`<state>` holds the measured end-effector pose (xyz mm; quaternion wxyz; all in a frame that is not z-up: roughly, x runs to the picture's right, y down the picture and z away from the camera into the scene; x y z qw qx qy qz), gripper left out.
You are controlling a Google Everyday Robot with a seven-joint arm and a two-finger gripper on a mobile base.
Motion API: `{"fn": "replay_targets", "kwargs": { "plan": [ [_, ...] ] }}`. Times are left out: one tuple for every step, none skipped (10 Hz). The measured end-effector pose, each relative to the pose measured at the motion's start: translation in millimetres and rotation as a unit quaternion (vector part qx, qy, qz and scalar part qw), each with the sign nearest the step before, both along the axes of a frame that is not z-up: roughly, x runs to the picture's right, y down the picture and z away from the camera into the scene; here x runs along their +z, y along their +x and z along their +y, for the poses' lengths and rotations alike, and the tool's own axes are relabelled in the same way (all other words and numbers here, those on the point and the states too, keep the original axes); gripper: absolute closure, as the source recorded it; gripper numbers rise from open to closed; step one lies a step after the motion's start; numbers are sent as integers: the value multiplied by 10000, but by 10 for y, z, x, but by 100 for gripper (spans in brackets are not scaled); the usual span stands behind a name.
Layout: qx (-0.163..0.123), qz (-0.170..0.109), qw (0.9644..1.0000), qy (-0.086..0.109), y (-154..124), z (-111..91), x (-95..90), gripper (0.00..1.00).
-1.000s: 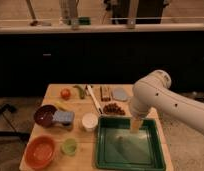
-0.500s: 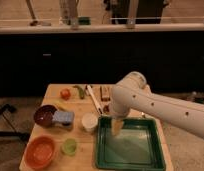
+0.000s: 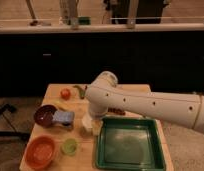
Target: Place sponge in red bowl
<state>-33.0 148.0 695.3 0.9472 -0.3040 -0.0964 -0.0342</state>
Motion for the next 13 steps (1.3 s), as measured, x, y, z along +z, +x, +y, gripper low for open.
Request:
{"fn": "replay_targets", "kwargs": {
  "plan": [
    [-23,26,10000,0,19,1,5,20],
    [-6,36,10000,2,36,-1,6,20],
    [-19,23,10000,2,18,0,6,20],
    [-16,20,10000,2,16,-1,6,20],
    [0,20,10000,0,20,0,7,20],
    [37,12,10000,11,19,-2,21,20],
    [45,1,10000,25,-14,-9,49,20],
    [43,-46,10000,30,-116,-16,79,20],
    [13,-115,9999,63,-299,-35,134,20],
    [-3,-179,9998,69,-458,-40,171,20],
    [-30,-246,9997,81,-615,-44,209,20],
    [-51,-333,9994,83,-773,-43,247,20],
    [-67,-379,9992,104,-842,-52,274,20]
  ]
}}
